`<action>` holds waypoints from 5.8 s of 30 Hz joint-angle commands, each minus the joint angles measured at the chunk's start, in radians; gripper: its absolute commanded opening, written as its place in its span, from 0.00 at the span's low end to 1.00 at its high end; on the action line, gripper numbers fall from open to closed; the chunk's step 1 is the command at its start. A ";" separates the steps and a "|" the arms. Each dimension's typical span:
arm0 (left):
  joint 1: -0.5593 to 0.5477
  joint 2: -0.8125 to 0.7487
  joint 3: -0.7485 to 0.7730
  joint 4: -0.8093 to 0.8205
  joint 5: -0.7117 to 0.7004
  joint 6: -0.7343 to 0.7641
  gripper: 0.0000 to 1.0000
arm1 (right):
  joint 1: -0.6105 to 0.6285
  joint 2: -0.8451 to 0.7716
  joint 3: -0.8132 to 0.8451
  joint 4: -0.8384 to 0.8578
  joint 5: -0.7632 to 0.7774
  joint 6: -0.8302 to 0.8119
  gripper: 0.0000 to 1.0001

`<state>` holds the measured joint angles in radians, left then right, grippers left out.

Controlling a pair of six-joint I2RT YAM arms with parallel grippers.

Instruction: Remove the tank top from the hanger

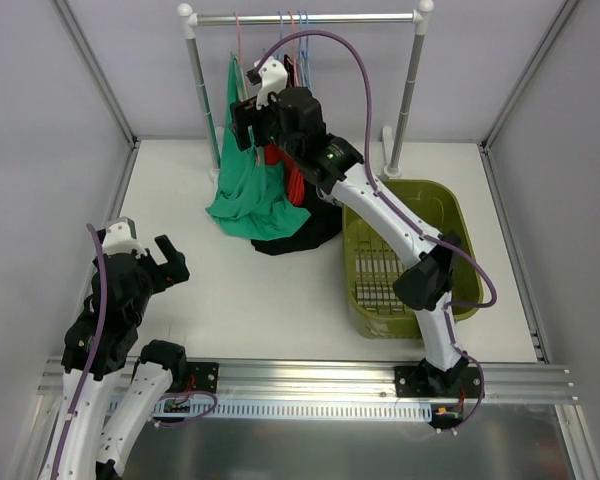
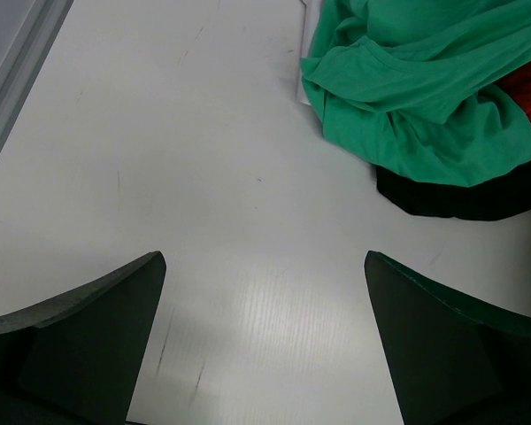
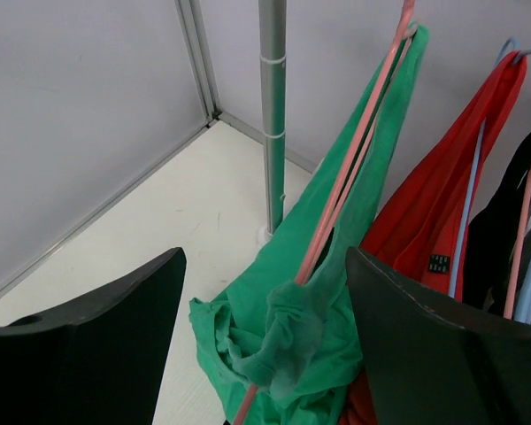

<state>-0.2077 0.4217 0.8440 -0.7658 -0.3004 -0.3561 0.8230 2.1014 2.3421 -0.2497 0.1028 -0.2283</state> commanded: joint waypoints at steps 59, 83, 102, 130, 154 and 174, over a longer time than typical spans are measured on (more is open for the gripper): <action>0.008 -0.034 -0.011 0.028 0.007 -0.012 0.99 | -0.102 -0.053 -0.208 0.563 0.074 0.261 0.00; 0.008 -0.029 -0.011 0.030 0.009 -0.012 0.99 | -0.099 -0.297 -0.543 0.750 -0.018 0.310 0.00; 0.008 -0.031 -0.011 0.030 0.006 -0.012 0.99 | -0.088 -0.475 -0.779 0.856 -0.043 0.313 0.00; 0.008 -0.030 -0.006 0.028 -0.011 -0.015 0.99 | 0.019 -1.018 -1.279 0.914 -0.143 0.346 0.00; 0.008 0.146 0.448 0.049 0.385 0.077 0.99 | 0.030 -1.417 -1.052 0.251 -0.419 0.420 0.00; -0.065 0.382 0.498 0.451 0.793 0.141 0.71 | 0.031 -1.400 -1.089 0.168 -0.321 0.425 0.00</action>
<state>-0.2466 0.8085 1.3521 -0.3912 0.4644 -0.2752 0.8490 0.6983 1.2167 -0.1562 -0.2382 0.1829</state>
